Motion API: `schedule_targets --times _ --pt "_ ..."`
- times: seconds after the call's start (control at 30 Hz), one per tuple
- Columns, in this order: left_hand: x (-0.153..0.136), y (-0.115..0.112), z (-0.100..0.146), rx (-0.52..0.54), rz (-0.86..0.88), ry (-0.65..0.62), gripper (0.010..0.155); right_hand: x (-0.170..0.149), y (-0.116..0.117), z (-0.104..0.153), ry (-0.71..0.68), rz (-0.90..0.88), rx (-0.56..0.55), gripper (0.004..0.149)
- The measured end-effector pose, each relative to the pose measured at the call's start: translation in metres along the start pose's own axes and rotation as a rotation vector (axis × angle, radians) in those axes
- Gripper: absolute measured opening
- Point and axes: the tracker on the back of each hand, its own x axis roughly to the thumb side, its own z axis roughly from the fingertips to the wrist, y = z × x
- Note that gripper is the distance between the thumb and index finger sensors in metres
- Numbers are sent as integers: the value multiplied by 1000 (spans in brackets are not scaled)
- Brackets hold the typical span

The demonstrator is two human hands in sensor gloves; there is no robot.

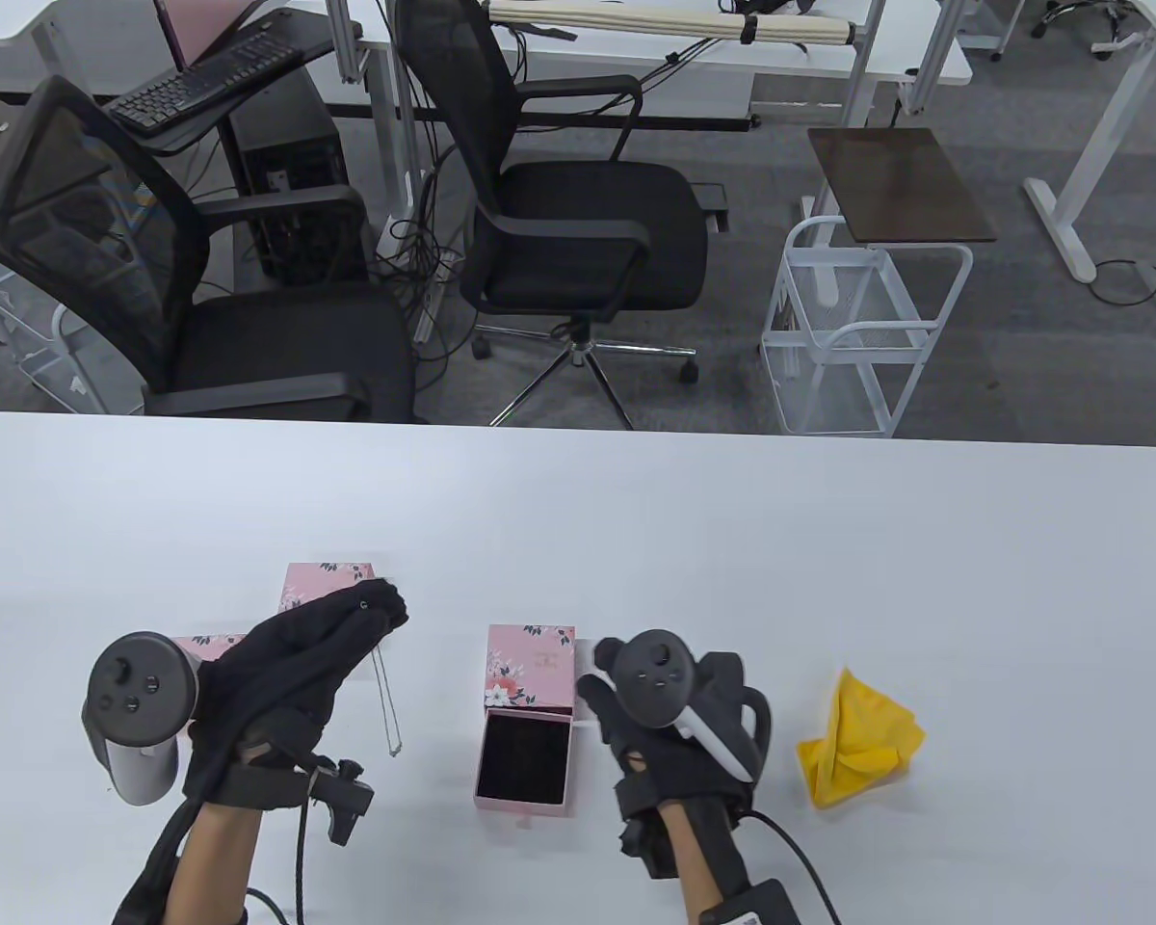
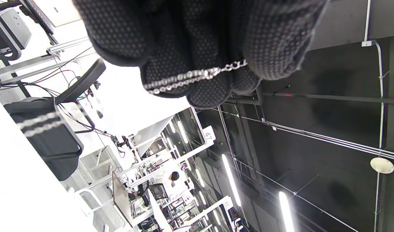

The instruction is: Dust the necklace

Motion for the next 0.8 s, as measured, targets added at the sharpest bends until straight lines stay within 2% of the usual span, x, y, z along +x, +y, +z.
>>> schedule_targets --times 0.17,0.2,0.33,0.6,0.67,0.8 --pt "3 -10 0 -24 -8 -16 37 -74 -17 6 190 79 -34 53" --pt "4 -13 0 -30 -8 -20 37 -91 -18 8 243 108 -33 52" --pt "6 -20 1 -47 -21 -26 37 -129 -11 10 352 168 22 52" --pt "7 -21 2 -49 -21 -29 37 -161 22 -4 486 336 182 56" --pt "7 -20 2 -46 -17 -28 37 -164 31 -8 513 345 247 58" --pt "6 -19 1 -46 -11 -26 36 -171 46 -13 501 304 291 66"
